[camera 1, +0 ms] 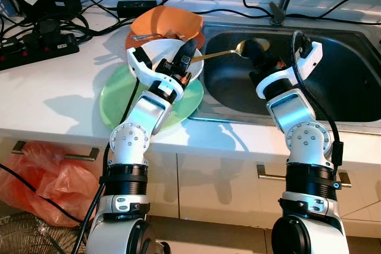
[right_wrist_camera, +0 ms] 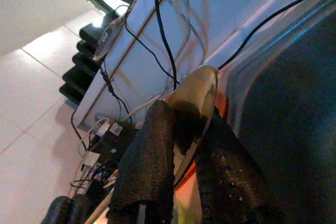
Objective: Kitchen organization
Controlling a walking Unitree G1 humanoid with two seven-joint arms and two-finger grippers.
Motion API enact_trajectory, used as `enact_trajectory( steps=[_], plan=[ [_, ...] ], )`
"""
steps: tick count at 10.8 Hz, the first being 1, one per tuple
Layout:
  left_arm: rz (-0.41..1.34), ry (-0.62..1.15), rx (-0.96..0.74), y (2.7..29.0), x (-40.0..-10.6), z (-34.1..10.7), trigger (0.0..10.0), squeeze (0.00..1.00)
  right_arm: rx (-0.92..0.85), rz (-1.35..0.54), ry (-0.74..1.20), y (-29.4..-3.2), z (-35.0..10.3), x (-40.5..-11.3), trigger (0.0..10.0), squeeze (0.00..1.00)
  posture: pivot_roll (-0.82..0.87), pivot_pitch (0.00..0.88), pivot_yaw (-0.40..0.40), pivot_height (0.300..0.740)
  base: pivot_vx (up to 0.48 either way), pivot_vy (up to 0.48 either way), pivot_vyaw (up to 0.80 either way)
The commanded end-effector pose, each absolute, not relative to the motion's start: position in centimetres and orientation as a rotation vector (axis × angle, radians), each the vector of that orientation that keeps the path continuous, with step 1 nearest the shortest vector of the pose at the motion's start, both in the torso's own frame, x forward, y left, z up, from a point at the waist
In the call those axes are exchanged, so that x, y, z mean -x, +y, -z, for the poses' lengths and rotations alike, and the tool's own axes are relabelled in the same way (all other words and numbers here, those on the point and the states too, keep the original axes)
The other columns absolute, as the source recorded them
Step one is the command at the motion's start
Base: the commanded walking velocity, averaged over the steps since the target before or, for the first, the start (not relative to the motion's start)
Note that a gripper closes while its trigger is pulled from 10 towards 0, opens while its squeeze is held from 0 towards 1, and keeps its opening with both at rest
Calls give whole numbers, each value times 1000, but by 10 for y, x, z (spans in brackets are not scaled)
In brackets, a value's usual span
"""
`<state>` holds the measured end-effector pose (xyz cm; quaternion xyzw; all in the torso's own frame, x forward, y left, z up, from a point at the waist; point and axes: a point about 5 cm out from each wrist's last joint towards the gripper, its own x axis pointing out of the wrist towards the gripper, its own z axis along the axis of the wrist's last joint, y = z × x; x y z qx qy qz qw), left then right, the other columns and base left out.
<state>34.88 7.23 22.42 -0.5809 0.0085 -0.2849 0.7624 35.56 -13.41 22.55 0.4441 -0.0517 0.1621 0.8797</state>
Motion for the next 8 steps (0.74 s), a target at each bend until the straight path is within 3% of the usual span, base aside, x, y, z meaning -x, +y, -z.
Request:
enact_trajectory(
  steps=[1,2,3,4,8],
  plan=[
    [709,140,1341,25,-334,-215,4392,0,-903,-333,-91,-132,-228,-359,0,0,-52,101,14,740,0,0,0],
    [700,143,1316,25,-335,-214,10000,0,-902,-331,-93,-132,-228,-359,0,0,-52,98,14,740,0,0,0],
    [696,136,1313,26,-336,-215,10000,200,-903,-331,-95,-132,-228,-359,0,0,-52,98,15,740,0,0,0],
    [687,128,1314,27,-336,-217,10000,1000,-905,-330,-96,-132,-228,-359,0,0,-52,100,14,740,0,0,0],
    [658,82,1264,32,-335,-227,10000,1000,-913,-329,-98,-134,-228,-360,0,0,-53,99,13,740,0,0,0]
  ],
)
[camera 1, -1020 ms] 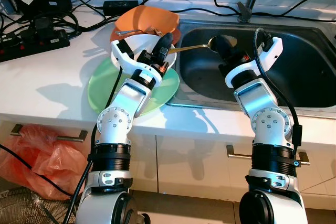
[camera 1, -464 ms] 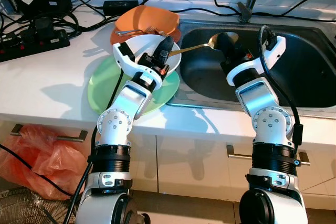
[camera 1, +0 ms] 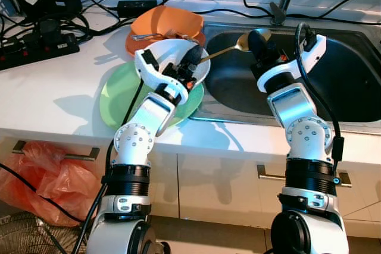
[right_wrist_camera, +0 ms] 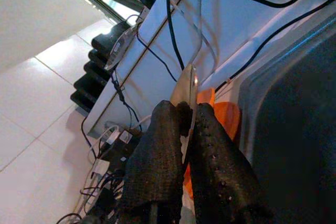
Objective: Kitchen organization
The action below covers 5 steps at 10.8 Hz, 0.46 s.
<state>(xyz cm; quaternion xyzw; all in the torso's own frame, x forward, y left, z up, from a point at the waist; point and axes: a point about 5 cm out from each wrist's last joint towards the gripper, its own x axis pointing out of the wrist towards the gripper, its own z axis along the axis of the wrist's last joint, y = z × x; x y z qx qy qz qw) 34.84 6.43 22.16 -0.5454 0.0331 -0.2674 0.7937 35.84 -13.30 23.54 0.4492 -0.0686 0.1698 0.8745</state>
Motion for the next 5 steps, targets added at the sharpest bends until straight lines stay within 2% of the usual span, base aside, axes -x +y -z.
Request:
enact_trajectory(
  steps=[1,5],
  plan=[
    [629,57,1244,35,-336,-231,10000,1000,-913,-328,-99,-134,-228,-361,0,0,-53,96,11,740,0,0,0],
    [561,-106,1015,52,-330,-256,10000,1000,-914,-322,-117,-138,-232,-364,0,0,-46,90,5,740,0,0,0]
  ],
)
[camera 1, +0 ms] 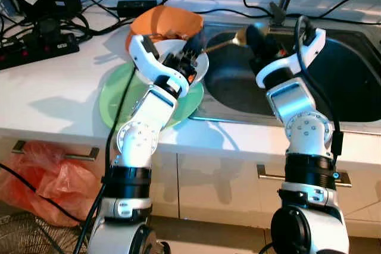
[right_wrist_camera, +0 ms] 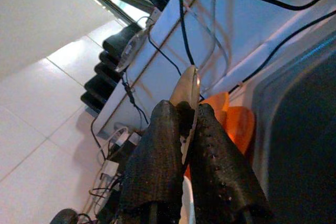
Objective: Kitchen organization
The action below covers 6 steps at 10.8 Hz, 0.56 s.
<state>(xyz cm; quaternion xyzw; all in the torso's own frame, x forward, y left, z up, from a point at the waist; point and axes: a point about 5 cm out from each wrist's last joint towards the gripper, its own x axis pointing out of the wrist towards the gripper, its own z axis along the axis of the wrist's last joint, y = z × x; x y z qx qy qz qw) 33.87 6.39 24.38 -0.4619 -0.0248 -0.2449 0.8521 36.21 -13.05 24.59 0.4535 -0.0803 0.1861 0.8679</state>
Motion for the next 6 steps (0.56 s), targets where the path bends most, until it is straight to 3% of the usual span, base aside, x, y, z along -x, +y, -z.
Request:
enact_trajectory(
  steps=[1,3,6],
  plan=[
    [551,-117,992,54,-328,-256,10000,1000,-916,-318,-124,-140,-234,-365,0,0,-45,89,3,740,0,0,0],
    [530,-138,905,58,-322,-254,10000,1000,-916,-302,-143,-147,-238,-368,0,0,-39,88,3,740,0,0,0],
    [516,-234,630,65,-311,-255,10000,1000,-879,-225,-209,-172,-246,-374,0,0,-24,83,5,740,0,0,0]
  ],
)
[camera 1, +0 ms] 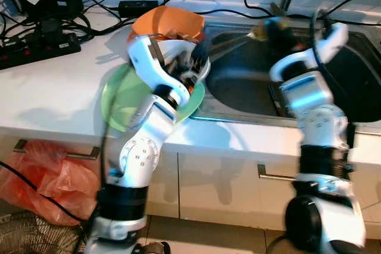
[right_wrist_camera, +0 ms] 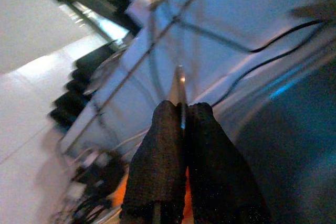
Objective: Kitchen organization
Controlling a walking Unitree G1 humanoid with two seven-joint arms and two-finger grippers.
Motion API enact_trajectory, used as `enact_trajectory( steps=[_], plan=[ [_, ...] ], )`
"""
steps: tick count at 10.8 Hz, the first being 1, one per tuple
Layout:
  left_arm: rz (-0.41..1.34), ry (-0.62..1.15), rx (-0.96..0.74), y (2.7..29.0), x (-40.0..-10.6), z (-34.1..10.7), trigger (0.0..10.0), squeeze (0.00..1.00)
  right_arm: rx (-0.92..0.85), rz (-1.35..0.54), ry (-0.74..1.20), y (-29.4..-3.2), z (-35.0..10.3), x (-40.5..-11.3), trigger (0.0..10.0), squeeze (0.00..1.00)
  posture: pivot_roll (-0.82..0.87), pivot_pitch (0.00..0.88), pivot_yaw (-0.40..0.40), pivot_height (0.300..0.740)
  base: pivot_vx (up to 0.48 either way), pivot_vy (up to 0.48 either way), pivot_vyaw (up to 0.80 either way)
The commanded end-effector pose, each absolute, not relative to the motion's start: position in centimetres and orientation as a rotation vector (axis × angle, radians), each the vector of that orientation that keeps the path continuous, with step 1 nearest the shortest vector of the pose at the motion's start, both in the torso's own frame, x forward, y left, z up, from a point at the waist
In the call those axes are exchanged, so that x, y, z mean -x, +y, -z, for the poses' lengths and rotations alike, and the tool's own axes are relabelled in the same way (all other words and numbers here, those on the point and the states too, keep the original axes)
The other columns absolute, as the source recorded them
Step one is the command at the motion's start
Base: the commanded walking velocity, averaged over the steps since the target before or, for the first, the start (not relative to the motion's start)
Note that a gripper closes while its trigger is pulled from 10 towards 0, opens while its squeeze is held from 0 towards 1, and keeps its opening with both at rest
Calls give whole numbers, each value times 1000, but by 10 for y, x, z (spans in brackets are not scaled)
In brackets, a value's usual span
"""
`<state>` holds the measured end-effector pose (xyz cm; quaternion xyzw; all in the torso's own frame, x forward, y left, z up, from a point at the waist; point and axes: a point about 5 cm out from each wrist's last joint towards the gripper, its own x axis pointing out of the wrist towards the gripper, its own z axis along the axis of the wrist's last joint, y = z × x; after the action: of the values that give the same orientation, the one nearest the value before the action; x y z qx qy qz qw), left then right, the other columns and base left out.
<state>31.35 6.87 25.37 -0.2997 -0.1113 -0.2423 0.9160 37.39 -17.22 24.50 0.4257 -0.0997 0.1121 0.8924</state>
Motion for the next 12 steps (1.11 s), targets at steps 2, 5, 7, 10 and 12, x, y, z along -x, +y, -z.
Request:
enact_trajectory(
  steps=[2,5,7,10,12],
  plan=[
    [503,-291,492,71,-306,-256,10000,0,-828,-128,-261,-199,-251,-377,0,0,-19,83,6,740,0,0,0],
    [475,-308,423,76,-304,-251,10000,0,-783,-11,-288,-226,-250,-380,0,0,-15,82,8,740,0,0,0],
    [478,-312,414,75,-303,-251,10000,0,-784,-13,-276,-221,-243,-381,0,0,-11,86,10,740,0,0,0],
    [513,-290,351,70,-302,-248,10000,0,-685,18,-182,-219,-218,-389,0,0,-3,90,8,740,0,0,0],
    [604,-214,250,63,-296,-233,10000,0,-579,-7,-105,-216,-206,-397,0,0,19,97,3,740,0,0,0]
  ],
)
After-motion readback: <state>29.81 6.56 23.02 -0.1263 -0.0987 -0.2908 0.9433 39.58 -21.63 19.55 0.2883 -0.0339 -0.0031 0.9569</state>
